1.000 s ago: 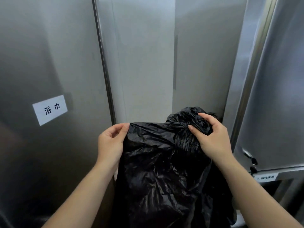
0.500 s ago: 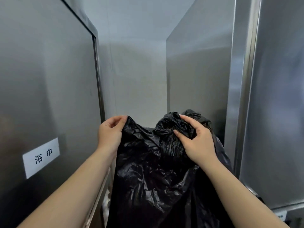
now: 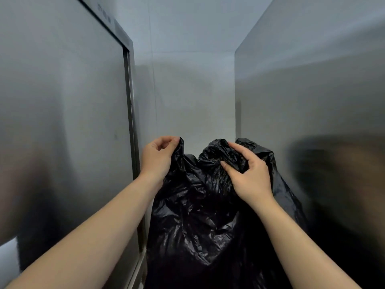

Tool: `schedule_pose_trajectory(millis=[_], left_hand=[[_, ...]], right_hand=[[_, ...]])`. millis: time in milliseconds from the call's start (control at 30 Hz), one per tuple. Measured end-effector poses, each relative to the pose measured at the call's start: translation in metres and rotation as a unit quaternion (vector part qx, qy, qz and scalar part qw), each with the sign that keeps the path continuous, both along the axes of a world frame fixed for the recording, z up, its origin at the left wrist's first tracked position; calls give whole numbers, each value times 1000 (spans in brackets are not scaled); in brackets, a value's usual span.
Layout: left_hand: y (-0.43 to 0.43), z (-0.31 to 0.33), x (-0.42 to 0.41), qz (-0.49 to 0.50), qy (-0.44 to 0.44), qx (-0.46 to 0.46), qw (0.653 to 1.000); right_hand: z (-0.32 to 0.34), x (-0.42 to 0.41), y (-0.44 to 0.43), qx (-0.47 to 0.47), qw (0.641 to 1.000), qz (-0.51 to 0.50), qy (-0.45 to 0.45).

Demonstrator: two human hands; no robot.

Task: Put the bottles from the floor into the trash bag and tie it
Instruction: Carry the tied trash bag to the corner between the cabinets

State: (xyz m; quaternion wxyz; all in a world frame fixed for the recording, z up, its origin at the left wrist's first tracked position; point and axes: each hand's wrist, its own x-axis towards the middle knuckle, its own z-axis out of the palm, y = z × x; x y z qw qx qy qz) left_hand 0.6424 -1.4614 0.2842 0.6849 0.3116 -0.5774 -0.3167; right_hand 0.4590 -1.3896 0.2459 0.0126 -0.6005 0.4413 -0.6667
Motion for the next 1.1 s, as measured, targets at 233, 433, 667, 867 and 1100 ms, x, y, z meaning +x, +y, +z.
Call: schedule_pose_trajectory(millis=[233, 433, 667, 867, 1100], left_hand=[[-64, 36, -20, 34, -5, -45, 998], [-94, 46, -33, 26, 11, -53, 998], [-124, 44, -43, -8, 0, -53, 999], [-163, -54, -49, -16, -46, 81, 996], [-179, -198, -46, 7, -52, 235, 971]], right_hand=[[38, -15, -83, -35, 999, 31, 6], [48, -19, -132, -66, 996, 50, -20], [45, -25, -160, -69, 997, 40, -19], [-32, -38, -186, 59, 998, 24, -9], [-153, -43, -200, 173, 983, 10, -52]])
